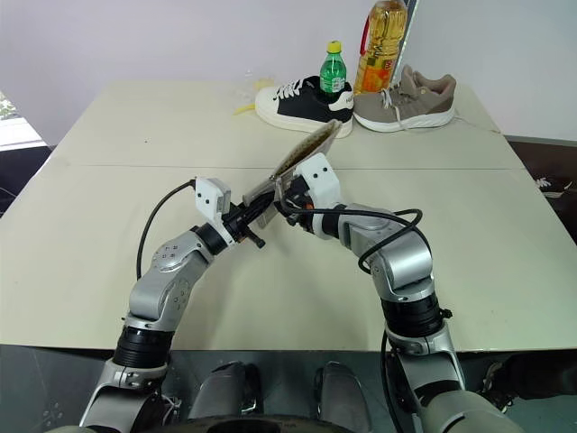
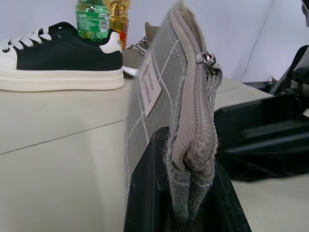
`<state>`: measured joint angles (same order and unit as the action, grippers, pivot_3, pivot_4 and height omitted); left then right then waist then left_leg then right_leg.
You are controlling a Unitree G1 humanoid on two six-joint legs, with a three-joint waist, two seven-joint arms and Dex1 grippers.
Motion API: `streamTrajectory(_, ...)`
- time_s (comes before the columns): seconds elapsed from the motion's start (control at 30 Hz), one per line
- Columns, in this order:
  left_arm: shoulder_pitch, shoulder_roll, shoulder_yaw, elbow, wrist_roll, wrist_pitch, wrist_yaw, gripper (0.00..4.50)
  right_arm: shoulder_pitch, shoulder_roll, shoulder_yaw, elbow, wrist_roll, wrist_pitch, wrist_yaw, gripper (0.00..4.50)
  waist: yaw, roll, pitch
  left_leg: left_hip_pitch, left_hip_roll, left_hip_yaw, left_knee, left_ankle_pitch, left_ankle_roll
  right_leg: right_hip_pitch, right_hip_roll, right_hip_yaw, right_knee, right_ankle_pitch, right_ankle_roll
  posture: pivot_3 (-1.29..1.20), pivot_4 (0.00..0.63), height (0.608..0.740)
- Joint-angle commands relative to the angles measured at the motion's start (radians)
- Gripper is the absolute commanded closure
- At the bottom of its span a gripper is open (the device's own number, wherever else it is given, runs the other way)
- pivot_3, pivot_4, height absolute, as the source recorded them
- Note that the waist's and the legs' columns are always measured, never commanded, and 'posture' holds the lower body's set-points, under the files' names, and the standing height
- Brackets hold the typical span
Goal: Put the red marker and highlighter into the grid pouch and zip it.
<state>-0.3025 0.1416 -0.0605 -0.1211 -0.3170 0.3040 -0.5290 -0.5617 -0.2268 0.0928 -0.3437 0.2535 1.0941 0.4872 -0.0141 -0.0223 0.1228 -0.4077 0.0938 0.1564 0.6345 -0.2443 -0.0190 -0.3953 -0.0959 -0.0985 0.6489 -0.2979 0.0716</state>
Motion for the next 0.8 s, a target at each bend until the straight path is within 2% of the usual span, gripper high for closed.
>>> streamTrajectory(0.03, 0.009, 0.001, 0.004, -0.056, -0.018, -0.008, 0.002, 4.50, -0.032, 0.003, -0.016, -0.011, 0.017, -0.030, -0.018, 4.45, 0.000, 0.000, 0.000, 0.000, 0.000, 0.000, 0.000, 0.000, 0.000, 0.000, 0.000, 0.000, 0.000, 0.000, 0.000, 0.00, 0.150, 0.705)
streamTrajectory(0.23, 0.027, 0.026, 0.006, -0.066, -0.008, -0.012, 0.001, 4.50, -0.072, -0.058, -0.069, 0.026, 0.010, -0.064, -0.033, 4.45, -0.002, 0.000, 0.000, 0.000, 0.000, 0.000, -0.001, 0.000, 0.000, -0.001, 0.001, 0.000, 0.000, 0.000, 0.000, 0.00, 0.150, 0.705)
streamTrajectory(0.37, 0.050, 0.099, 0.001, -0.071, 0.029, -0.058, -0.041, 4.50, -0.107, -0.285, -0.104, 0.123, -0.087, -0.201, -0.019, 4.45, 0.001, 0.000, 0.000, 0.000, 0.000, 0.000, -0.001, 0.000, 0.000, -0.001, 0.000, 0.000, -0.001, 0.000, 0.000, 0.00, 0.150, 0.705)
streamTrajectory(0.53, 0.079, 0.185, -0.024, -0.075, 0.063, -0.111, -0.111, 4.50, -0.117, -0.514, -0.094, 0.254, -0.171, -0.382, 0.041, 4.45, -0.002, 0.001, 0.000, 0.000, -0.001, 0.002, -0.003, 0.000, 0.000, -0.001, -0.001, 0.000, -0.002, 0.000, 0.000, 0.00, 0.150, 0.705)
streamTrajectory(0.73, 0.102, 0.259, -0.058, -0.086, 0.066, -0.128, -0.200, 4.50, -0.014, -0.632, -0.048, 0.209, -0.131, -0.475, 0.231, 4.45, -0.004, 0.001, 0.001, 0.001, 0.001, 0.002, -0.003, 0.000, 0.000, -0.001, 0.001, 0.000, -0.002, 0.000, 0.000, 0.00, 0.150, 0.705)
streamTrajectory(0.8, 0.117, 0.279, -0.051, -0.112, 0.023, -0.090, -0.227, 3.82, 0.056, -0.675, -0.043, 0.167, -0.092, -0.495, 0.333, 3.93, -0.001, 0.001, 0.001, 0.001, 0.002, 0.002, -0.003, 0.000, 0.000, -0.001, 0.001, 0.000, -0.002, 0.000, 0.000, 0.00, 0.150, 0.705)
